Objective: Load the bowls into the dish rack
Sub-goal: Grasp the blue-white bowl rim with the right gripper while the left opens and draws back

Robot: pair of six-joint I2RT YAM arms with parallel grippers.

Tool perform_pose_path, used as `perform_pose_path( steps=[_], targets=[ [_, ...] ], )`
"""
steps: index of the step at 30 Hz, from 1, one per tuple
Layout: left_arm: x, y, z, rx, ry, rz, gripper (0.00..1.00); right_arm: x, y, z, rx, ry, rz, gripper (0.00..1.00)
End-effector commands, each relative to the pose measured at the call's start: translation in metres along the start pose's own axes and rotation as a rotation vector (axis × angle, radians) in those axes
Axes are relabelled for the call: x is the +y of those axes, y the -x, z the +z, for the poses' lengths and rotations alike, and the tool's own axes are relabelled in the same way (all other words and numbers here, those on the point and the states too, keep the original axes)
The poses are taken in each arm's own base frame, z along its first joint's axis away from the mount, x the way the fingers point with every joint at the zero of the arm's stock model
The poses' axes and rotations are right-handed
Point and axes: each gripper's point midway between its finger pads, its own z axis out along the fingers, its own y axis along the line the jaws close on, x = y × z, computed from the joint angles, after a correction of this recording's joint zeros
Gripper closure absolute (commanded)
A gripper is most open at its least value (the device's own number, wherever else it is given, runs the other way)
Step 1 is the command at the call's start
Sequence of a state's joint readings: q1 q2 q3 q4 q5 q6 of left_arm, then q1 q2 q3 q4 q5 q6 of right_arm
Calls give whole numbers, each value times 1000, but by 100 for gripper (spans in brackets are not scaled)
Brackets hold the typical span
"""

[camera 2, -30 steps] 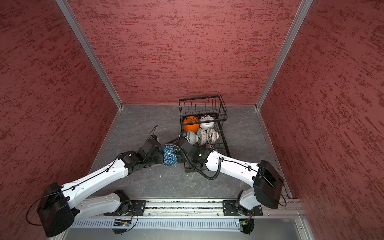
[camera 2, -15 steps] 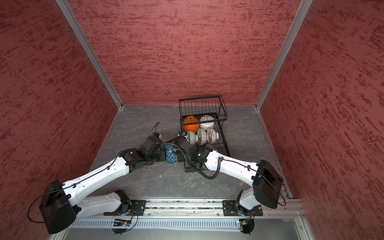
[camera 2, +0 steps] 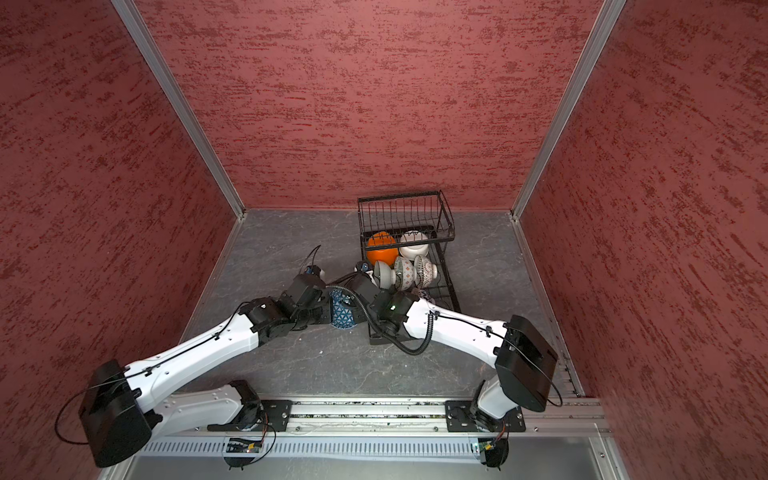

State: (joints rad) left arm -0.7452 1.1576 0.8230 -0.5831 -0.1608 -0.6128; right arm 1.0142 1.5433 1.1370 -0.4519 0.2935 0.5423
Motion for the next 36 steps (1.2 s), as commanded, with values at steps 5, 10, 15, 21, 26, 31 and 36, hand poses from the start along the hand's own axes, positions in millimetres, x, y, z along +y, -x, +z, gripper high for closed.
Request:
perform_pose_path(
  steps=[5,10,15,21,26,31,36],
  targets=[
    [-14,17,-8,-65,-53,-16,86,2,13,-7,-42,-14,10,100],
    [-14,16,-9,-67,-57,-15,67,0,13,-6,-43,-23,13,100],
    [-12,14,-10,-72,-55,-19,21,-3,14,-9,-50,-33,15,100],
    [-6,16,-17,-106,-46,-18,1,-19,18,-23,-78,-96,7,100],
    [2,17,-25,-139,-34,-26,1,-45,19,-37,-90,-223,-32,100],
    [10,16,-32,-170,-28,-41,1,-78,25,-64,-126,-372,-51,100],
    [17,15,-36,-195,-23,-59,1,-112,19,-75,-106,-547,-101,100]
  ],
)
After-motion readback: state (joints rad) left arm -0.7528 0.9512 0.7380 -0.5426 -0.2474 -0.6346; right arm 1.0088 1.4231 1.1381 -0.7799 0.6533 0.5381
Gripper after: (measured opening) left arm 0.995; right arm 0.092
